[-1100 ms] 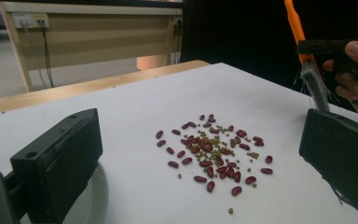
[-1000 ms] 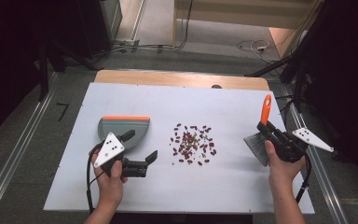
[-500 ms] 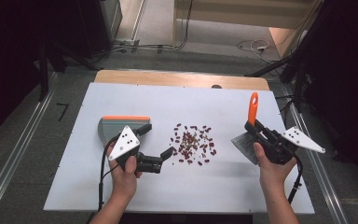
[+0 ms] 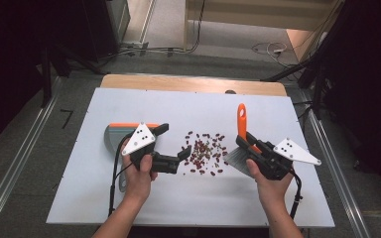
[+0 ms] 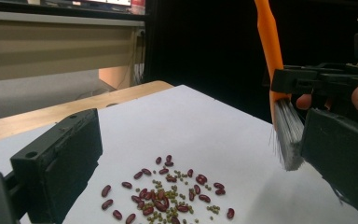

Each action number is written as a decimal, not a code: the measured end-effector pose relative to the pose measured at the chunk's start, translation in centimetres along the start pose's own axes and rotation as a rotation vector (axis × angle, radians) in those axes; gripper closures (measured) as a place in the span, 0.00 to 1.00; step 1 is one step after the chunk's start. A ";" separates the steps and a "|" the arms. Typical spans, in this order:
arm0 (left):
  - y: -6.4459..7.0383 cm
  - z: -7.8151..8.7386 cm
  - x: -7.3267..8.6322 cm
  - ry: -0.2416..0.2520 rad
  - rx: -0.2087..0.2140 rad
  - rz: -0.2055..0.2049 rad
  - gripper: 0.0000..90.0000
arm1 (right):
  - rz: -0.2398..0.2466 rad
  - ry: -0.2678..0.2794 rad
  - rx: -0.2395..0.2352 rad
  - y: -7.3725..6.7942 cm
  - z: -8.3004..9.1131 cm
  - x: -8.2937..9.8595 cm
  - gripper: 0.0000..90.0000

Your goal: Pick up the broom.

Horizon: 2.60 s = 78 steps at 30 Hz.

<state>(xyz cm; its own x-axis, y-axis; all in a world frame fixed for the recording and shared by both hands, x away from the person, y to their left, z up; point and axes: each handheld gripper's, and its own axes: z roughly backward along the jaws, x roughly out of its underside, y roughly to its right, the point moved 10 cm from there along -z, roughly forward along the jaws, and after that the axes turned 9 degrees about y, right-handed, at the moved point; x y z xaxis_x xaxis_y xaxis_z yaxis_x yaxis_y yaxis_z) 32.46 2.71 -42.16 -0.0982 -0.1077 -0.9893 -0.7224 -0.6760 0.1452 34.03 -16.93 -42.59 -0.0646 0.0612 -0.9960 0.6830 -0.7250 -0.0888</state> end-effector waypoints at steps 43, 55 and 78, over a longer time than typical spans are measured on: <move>3.9 -1.6 0.4 -0.092 0.101 0.297 0.83 | 0.194 -0.095 -0.141 -10.0 -2.9 4.0 0.77; 2.9 -0.4 -0.4 -0.072 0.168 0.198 0.84 | 0.091 -0.144 -0.349 -10.1 -2.7 3.2 0.54; 5.0 1.2 -1.6 -0.066 0.446 0.096 0.84 | -0.077 -0.405 -0.721 -10.1 -1.4 6.3 0.54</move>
<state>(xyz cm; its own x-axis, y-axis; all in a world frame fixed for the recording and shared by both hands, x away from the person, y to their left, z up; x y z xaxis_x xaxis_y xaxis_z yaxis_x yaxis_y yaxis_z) 28.12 0.38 -39.89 -0.2122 -0.0982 -0.9723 -0.9306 -0.2834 0.2317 27.77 -8.25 -48.02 -0.2934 -0.2587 -0.9203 0.9557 -0.1030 -0.2757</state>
